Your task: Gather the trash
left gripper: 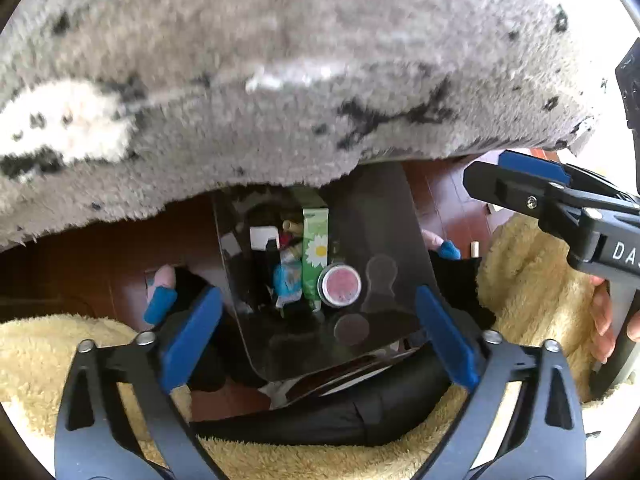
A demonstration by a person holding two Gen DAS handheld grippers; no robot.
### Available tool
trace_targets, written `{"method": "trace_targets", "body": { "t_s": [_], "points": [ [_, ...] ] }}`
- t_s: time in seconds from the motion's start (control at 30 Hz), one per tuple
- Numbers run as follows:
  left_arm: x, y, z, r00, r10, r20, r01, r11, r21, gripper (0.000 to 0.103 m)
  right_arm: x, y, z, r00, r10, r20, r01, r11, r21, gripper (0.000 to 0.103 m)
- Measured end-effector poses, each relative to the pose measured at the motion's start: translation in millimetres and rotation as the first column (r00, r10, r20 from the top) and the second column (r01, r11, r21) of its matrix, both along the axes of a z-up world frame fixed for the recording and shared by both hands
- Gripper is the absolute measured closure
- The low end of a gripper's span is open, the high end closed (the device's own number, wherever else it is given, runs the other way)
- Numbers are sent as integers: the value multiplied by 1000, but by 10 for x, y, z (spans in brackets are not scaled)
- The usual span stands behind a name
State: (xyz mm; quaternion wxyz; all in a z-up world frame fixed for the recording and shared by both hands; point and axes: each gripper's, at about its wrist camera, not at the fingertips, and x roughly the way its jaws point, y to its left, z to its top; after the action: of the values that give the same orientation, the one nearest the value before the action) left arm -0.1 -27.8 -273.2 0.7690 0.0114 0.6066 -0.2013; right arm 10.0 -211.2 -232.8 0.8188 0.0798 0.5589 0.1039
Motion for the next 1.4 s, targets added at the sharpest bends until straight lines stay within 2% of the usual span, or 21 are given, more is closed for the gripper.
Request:
{"method": "trace_targets", "body": {
  "t_s": [0.1,0.2,0.27,0.33,0.4,0.53,0.6,0.67,0.73,0.8,0.9,1.0,1.23,1.33,1.4],
  "points": [
    [-4,6,182,997,1,74,-3,1000,25,8,-14,-87,158,998,-36,48,37,999,-22,11],
    [0,27,468,986,10,168,-13,1000,20,8,-76,-153,397,990,-63,125,70,996,-56,5],
    [-2,59,719,972,25,232,-22,1000,-15,8,-131,-164,566,980,-81,184,95,993,-73,4],
    [-13,73,1004,946,36,321,-25,999,-38,8,-199,-184,790,962,-94,256,125,987,-105,4],
    [-53,74,1326,901,39,431,-25,999,-38,8,-262,-215,1060,934,-103,341,156,979,-134,4],
    [-134,91,1956,790,65,610,-32,997,-64,8,-350,-226,1612,860,-109,498,210,966,-150,4],
    [-193,110,2253,717,83,692,-43,996,-74,8,-400,-242,1910,804,-114,583,240,960,-143,4],
    [-229,111,2474,656,93,749,-53,996,-78,8,-442,-268,2155,749,-123,651,266,956,-125,4],
    [-230,112,2666,609,99,787,-51,995,-85,8,-461,-303,2351,704,-130,699,282,954,-107,4],
    [-204,122,2817,581,109,807,-55,994,-95,8,-460,-332,2516,670,-130,730,290,952,-97,4],
    [-123,158,3039,552,131,823,-76,991,-107,8,-444,-371,2699,633,-142,761,305,949,-77,4],
    [-95,201,3191,535,151,831,-94,988,-119,8,-420,-397,2849,612,-152,776,306,950,-55,4],
    [-127,307,3408,488,202,849,-109,979,-171,8,-447,-270,3008,576,-163,801,336,940,-51,4],
    [-151,337,3423,479,216,851,-116,976,-182,8,-473,-244,3013,565,-188,804,364,931,-38,4],
    [-164,381,3421,481,245,842,-121,970,-213,8,-474,-237,3004,573,-200,795,356,934,-22,4]
  ]
}}
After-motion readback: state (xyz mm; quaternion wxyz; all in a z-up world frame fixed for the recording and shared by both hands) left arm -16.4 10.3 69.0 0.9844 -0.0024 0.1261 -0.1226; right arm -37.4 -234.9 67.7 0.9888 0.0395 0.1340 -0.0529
